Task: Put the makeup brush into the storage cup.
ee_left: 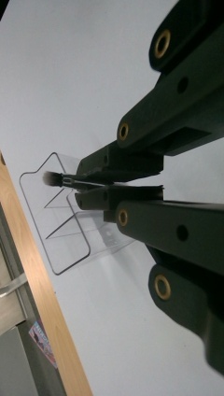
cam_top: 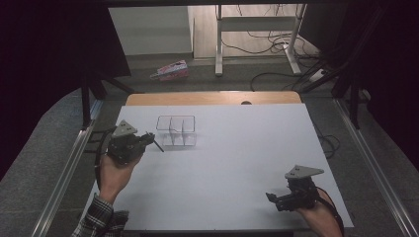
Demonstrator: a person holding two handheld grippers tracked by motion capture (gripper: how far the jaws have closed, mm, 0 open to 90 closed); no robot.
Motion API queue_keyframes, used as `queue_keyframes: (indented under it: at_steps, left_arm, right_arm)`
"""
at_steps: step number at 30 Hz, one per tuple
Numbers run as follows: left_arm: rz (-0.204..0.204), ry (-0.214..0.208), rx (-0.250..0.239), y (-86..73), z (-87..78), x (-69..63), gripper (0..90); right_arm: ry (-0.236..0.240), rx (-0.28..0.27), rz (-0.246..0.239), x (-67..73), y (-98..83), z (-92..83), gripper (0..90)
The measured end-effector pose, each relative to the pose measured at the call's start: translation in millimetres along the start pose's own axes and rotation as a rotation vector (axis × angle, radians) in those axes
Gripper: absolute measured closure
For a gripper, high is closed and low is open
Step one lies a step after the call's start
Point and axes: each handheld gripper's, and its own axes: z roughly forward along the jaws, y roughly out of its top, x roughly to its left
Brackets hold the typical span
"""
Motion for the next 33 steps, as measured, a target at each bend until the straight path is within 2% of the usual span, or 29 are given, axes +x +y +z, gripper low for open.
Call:
queue_keyframes:
  at_steps: [21, 33]
  left_arm:
    - [0.024, 0.042, -0.013, 37.1, -7.2, 11.4, 85.3]
    - [0.034, 0.074, -0.016, 55.9, -1.2, 18.1, 85.3]
  right_arm:
    - [0.007, 0.023, -0.002, -0.1, -1.8, 1.2, 0.6]
    - [0.005, 0.034, -0.007, 0.5, -1.9, 2.5, 0.7]
